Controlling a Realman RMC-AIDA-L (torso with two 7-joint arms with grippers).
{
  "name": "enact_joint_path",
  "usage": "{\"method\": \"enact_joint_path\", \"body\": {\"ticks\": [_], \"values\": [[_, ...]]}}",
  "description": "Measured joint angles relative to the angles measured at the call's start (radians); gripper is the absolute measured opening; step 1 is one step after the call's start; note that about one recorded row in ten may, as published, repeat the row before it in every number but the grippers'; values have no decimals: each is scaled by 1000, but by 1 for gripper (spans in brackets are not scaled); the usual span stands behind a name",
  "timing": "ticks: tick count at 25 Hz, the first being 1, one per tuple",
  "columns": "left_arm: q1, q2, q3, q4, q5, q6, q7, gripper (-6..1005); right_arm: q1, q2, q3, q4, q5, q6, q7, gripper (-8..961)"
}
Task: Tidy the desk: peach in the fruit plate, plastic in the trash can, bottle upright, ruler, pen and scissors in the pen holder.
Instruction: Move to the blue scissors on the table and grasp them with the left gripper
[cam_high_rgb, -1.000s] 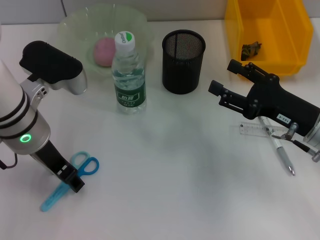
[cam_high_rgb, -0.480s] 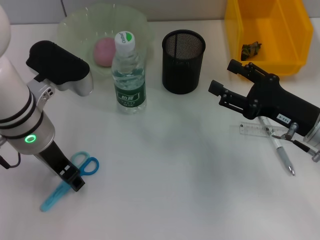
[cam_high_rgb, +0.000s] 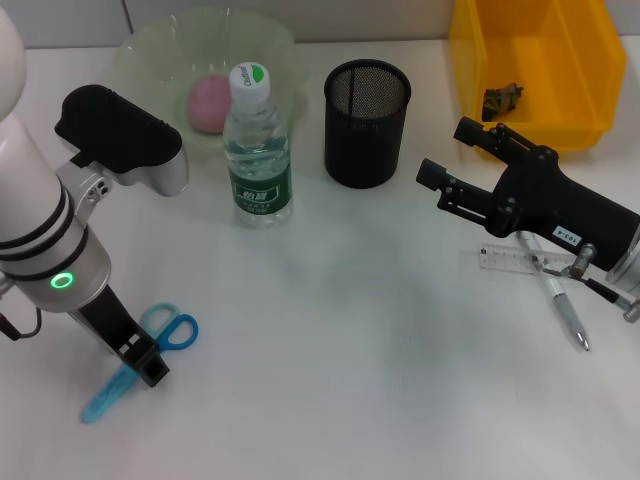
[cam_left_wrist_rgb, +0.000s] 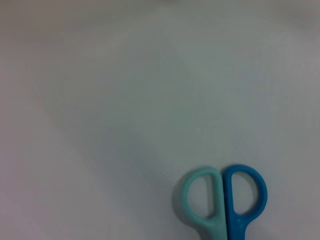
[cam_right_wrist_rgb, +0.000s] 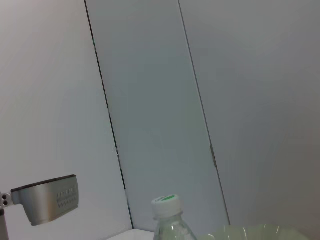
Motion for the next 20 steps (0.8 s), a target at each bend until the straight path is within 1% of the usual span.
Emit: {"method": "enact_joint_path", "body": {"ticks": [13, 18, 20], "values": [[-2, 0, 19, -11, -1, -10, -6, 616, 2, 0, 0, 0, 2, 0, 0, 823], [-6, 0, 27, -18, 1, -11, -8, 571, 4, 0, 0, 0, 4, 1, 0, 823], [-8, 0, 28, -19, 5, -13, -8, 571, 4, 0, 0, 0, 8, 1, 0, 823]]}}
